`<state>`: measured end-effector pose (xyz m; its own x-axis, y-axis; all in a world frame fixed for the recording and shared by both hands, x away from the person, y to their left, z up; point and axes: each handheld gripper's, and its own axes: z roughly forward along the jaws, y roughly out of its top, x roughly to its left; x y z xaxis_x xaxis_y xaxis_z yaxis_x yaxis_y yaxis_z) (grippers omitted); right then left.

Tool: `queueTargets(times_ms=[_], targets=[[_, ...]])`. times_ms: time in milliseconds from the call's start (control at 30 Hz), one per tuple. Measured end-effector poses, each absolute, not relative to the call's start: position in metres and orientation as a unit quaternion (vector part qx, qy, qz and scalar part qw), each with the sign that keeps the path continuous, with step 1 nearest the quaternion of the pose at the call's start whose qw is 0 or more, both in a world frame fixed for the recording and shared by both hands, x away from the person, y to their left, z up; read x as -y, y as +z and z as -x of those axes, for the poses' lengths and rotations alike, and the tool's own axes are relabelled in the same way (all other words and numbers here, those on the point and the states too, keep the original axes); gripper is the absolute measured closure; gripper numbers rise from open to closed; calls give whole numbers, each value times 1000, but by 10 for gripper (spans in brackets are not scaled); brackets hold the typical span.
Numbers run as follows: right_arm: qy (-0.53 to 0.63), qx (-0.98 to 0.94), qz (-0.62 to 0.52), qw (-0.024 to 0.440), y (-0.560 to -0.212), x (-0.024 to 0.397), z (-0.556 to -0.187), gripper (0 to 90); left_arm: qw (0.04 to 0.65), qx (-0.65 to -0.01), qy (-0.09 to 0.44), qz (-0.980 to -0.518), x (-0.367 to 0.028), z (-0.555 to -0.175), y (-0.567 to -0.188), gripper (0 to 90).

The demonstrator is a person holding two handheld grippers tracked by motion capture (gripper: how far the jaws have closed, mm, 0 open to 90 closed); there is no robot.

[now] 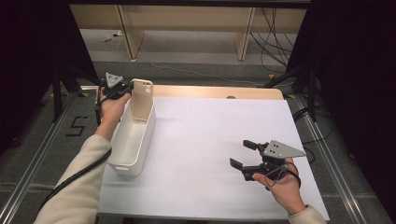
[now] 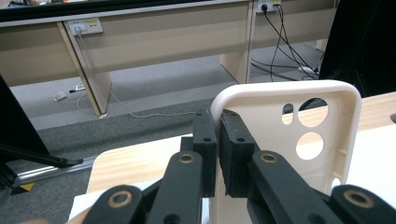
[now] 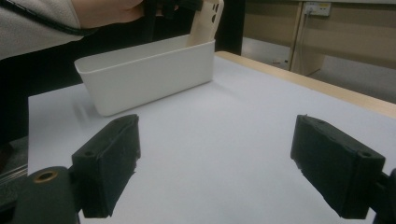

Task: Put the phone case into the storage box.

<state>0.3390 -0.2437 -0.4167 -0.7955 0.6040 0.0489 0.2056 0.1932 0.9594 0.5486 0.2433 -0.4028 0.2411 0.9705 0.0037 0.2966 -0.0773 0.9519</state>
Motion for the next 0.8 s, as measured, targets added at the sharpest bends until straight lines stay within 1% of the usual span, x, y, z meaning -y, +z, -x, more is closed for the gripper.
queueTargets(times_ms=[800], targets=[[575, -753, -270, 171, -417, 244, -339, 168, 453, -508, 354, -642, -245, -550, -410, 851]])
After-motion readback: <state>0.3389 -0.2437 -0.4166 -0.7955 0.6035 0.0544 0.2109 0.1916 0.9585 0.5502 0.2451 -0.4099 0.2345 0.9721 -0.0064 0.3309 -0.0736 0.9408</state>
